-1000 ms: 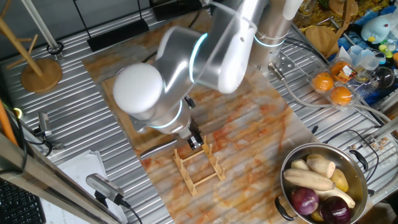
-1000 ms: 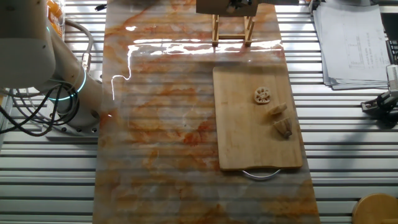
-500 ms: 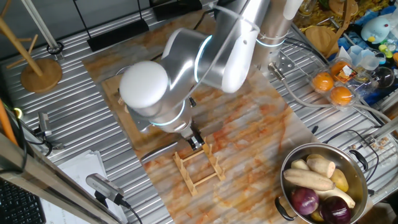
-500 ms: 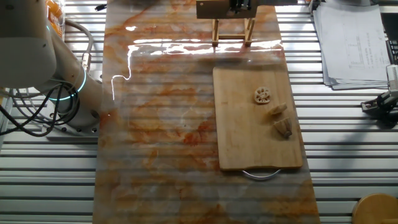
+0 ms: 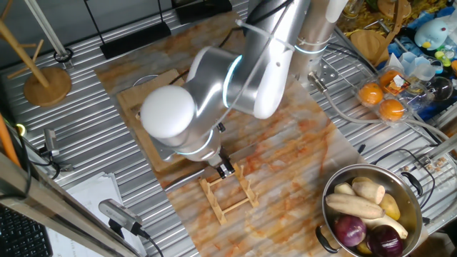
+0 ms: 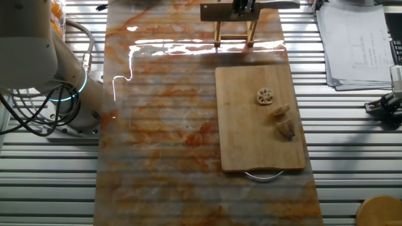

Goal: Slice the lotus root

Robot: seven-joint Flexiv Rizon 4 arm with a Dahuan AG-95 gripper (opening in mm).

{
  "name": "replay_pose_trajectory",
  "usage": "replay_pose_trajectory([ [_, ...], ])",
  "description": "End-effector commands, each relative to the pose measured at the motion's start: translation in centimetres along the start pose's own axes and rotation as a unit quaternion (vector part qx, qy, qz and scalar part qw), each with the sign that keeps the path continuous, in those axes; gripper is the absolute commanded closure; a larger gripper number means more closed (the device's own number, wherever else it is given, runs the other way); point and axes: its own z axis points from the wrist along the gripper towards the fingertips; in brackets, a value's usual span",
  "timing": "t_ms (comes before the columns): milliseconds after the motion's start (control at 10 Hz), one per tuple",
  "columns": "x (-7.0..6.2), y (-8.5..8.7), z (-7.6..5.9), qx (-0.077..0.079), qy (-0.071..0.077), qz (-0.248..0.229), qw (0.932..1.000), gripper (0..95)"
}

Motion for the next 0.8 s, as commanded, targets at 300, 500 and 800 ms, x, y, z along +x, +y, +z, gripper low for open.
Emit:
replay_pose_trajectory([
  [300,-0.4,0.1,1.4,-0.024,-0.003,0.005,0.9997,95.0],
  [500,-0.6,0.1,1.9,-0.050,-0.002,0.007,0.9987,95.0],
  [800,-0.7,0.1,2.4,-0.066,0.000,0.011,0.9977,95.0],
])
